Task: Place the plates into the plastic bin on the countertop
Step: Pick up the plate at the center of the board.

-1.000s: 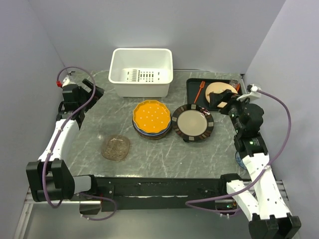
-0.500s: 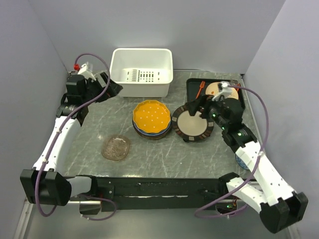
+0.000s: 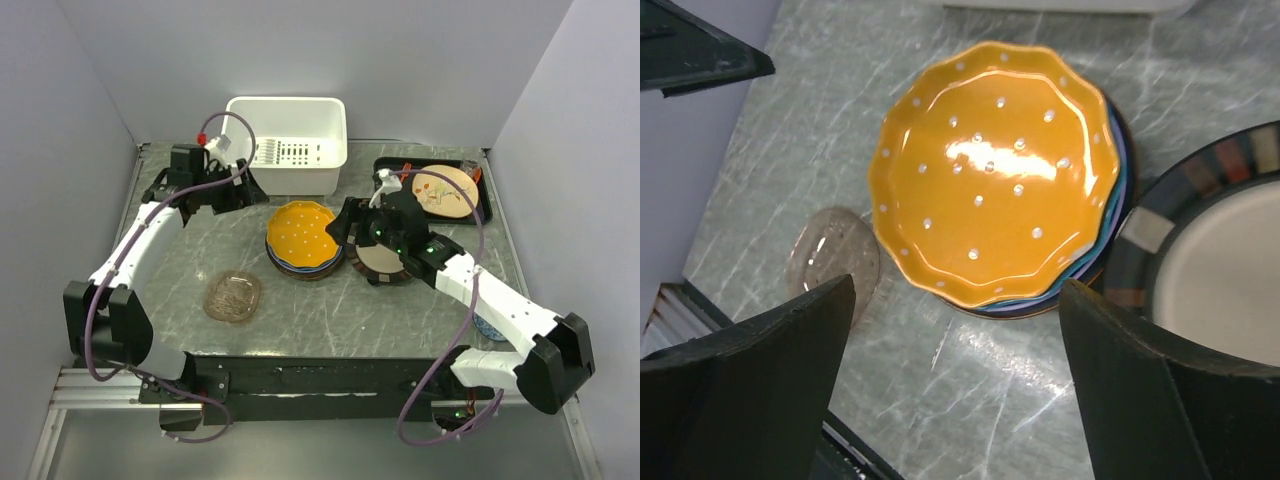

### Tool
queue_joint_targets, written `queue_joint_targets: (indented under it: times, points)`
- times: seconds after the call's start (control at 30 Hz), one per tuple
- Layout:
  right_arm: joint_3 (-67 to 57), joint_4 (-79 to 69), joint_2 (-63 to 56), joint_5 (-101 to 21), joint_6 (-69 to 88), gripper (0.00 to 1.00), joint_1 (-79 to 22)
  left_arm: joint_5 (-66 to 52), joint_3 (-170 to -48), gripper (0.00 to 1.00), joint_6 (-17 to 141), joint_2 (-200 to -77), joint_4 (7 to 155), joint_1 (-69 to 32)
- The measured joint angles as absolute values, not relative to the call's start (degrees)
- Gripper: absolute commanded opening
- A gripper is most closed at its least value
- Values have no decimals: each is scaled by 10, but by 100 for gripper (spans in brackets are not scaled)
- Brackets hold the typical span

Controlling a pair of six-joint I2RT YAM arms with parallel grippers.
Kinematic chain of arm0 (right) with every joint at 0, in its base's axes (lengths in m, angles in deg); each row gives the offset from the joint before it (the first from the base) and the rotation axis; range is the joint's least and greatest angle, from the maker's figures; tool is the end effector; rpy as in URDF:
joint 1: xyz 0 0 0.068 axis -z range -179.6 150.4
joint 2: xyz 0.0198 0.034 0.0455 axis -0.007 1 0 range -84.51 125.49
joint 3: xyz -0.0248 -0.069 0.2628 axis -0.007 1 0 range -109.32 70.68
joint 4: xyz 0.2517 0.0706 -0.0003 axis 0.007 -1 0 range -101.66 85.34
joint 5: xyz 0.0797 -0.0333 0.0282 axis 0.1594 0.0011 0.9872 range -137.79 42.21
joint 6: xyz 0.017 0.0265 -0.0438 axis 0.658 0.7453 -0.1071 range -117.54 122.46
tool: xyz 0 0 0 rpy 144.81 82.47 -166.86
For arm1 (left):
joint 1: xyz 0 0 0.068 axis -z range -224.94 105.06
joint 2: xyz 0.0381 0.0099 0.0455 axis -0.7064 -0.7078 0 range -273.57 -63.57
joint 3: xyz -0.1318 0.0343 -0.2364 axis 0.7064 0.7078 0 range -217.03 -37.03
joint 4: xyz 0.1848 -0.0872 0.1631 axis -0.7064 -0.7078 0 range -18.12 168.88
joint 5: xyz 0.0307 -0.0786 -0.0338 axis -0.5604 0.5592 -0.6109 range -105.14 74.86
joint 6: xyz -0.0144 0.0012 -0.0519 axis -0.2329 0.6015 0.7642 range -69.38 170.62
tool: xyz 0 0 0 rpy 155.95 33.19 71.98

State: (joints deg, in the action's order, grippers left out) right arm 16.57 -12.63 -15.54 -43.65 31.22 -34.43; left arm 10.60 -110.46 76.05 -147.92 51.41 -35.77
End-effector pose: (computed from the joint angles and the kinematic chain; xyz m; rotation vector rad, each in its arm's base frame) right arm 0.2270 0.1611 0.3126 -0.1582 2.0493 0.7820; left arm 0.3224 -0.0678 0.3229 -0.0729 2.2911 -0.8247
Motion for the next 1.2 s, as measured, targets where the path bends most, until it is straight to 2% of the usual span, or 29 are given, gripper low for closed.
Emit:
queue_joint_targets:
  times: [0.07,0.1,0.17,0.37,0.67,1.0,1.1,1.2]
  points:
    - [165,-123,-146,-437,317,82,-351,106,-1105,77,757,-1491,504,-351]
    - [166,-122,-141,-437,319,82,-354,106,-1105,70,757,-1498,502,-349]
    - [165,-119,-135,-437,324,81,-357,108,-1105,68,757,-1513,499,-347]
    - [166,-110,-132,-437,333,80,-357,108,-1103,65,761,-1561,497,-334]
    - [166,-102,-129,-436,344,79,-357,105,-1095,53,770,-1588,505,-307]
    - [166,-99,-125,-436,346,79,-357,72,-1087,52,771,-1614,512,-297]
    - [166,-98,-120,-435,346,78,-357,64,-1084,44,771,-1618,513,-296]
    - [166,-98,-115,-432,346,78,-357,61,-1084,28,772,-1625,515,-295]
